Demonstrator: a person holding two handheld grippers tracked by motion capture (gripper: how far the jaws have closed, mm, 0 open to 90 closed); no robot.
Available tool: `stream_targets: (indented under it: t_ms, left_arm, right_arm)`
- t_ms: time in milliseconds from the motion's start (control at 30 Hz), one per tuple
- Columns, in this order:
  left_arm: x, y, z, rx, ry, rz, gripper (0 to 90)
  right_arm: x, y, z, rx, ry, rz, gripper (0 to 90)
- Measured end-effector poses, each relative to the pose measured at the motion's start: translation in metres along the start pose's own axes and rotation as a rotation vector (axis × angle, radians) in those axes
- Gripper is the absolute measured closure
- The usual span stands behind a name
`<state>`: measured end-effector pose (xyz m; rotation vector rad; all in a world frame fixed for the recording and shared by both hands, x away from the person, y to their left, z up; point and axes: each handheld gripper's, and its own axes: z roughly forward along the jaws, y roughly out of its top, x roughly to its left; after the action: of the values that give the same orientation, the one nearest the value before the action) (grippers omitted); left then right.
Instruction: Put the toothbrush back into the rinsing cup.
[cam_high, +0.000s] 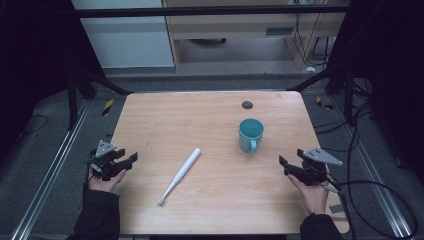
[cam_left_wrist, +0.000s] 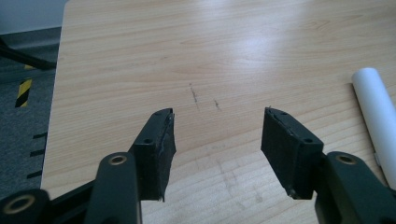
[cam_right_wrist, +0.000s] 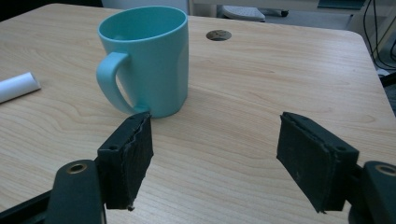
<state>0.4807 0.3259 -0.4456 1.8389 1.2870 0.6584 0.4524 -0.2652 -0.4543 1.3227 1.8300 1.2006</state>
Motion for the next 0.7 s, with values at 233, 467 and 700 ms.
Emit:
stream_targets:
  t_ms: [233, 467, 700]
  left_arm:
    - [-0.015, 0.002, -0.005, 0.009, -0.013, 0.030, 45.2]
    - [-0.038, 0.001, -0.016, 0.019, -0.100, 0.083, 50.0]
    - [-0.061, -0.003, -0.012, 0.077, -0.160, 0.132, 52.0]
  right_arm:
    - [0.002, -0.004, -0.003, 0.039, -0.038, -0.073, 28.1]
    - [0.006, -0.009, -0.007, 0.065, -0.033, -0.059, 30.5]
    - [0.009, -0.013, -0.009, 0.085, -0.023, -0.082, 33.7]
